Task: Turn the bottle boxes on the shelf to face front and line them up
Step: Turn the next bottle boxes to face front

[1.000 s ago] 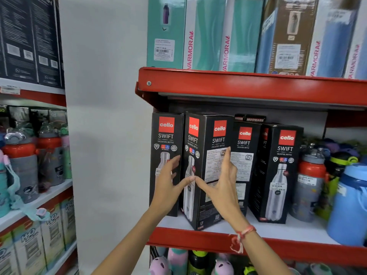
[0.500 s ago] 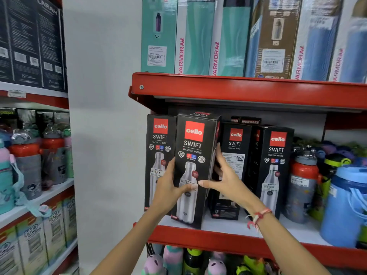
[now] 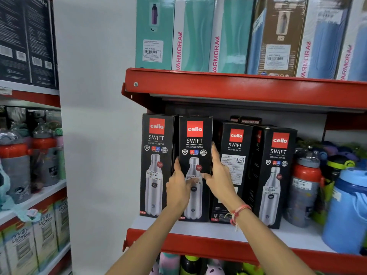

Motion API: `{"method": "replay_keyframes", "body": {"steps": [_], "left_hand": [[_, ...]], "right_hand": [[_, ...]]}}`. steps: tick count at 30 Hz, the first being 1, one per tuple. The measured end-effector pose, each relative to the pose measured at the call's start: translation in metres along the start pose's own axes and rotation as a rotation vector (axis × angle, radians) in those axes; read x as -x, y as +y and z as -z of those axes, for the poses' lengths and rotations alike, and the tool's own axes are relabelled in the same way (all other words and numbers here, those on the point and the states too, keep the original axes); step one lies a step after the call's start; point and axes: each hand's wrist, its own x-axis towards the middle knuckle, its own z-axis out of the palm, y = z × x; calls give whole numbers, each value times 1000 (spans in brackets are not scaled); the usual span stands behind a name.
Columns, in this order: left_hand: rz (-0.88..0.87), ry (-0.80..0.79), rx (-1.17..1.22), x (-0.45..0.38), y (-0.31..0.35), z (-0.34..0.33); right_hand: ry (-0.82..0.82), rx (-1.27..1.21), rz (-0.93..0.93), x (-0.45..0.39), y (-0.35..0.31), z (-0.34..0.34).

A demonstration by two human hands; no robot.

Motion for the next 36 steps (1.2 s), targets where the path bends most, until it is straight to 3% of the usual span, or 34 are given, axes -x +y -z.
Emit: {"method": "replay_keyframes", "body": {"steps": [5, 9, 12, 14, 16, 23, 25, 30, 36], "left_hand": [[-27, -13, -87, -2, -4, -5], [-26, -17, -91, 2, 0, -6], [-85, 32, -167, 2, 1, -9], [-91, 31, -202, 4, 1, -11], [-115, 41, -237, 9, 2, -12], [-400, 154, -163, 24, 17, -4], [-426, 96, -100, 29, 27, -5], [-302, -147, 146, 38, 48, -11], [-234, -407, 343, 48, 61, -17]], "right_hand": [[103, 92, -3, 8, 7, -7], [445, 232, 135, 23, 13, 1], [533, 420, -69, 20, 17, 5], [441, 387, -253, 18, 17, 5], [337, 290, -317, 17, 18, 6], [305, 43, -192, 33, 31, 34], [271, -19, -122, 42, 33, 51], [172, -186, 40, 47, 38, 99], [-91, -408, 67, 48, 50, 139]]}}
